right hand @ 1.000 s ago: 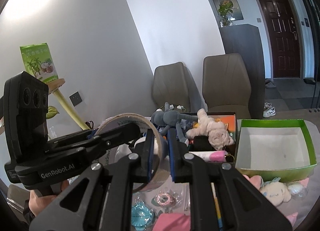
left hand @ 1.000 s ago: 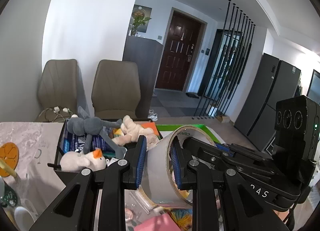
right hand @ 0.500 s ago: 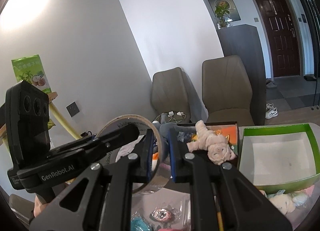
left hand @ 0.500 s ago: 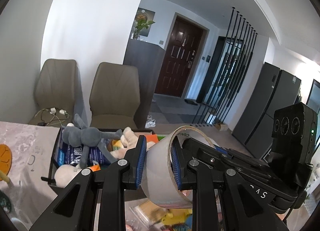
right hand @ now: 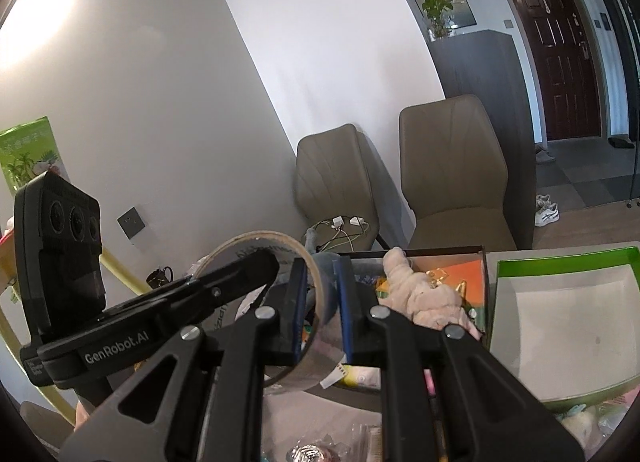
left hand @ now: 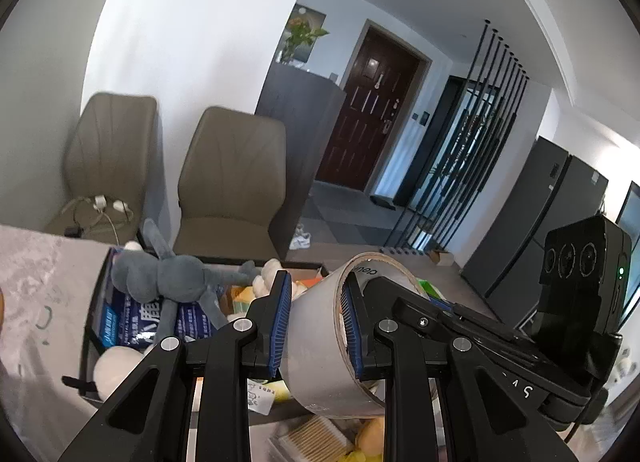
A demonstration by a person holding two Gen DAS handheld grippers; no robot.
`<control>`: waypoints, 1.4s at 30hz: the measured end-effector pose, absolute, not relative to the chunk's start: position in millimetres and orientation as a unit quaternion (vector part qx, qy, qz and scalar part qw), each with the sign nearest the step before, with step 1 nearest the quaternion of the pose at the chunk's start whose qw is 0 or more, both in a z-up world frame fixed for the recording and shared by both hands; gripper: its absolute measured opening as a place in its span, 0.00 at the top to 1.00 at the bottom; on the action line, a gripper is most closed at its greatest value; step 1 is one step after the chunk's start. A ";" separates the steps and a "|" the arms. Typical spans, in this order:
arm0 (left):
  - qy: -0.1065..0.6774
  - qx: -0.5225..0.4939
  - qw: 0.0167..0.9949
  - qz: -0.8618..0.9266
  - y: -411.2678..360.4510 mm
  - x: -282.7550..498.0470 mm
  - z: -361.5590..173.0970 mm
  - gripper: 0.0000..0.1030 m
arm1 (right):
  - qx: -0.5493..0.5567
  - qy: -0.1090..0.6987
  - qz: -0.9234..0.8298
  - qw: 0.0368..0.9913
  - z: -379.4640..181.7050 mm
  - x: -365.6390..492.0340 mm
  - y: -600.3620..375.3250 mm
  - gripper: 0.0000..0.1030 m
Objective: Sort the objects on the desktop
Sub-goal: 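Carry the tape roll with both tools over the black box, then lower the tape roll into the black box and open both tools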
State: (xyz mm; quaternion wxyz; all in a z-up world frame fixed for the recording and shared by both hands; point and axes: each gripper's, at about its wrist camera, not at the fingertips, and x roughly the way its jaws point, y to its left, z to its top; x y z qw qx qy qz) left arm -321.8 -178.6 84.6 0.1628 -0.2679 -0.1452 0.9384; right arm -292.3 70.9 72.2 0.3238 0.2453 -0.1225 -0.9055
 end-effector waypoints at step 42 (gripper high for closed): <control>-0.201 -0.384 0.138 0.891 -194.1 -386.6 -6.8 0.77 | 0.331 -0.086 -0.899 0.272 -21.7 -359.7 31.4 0.84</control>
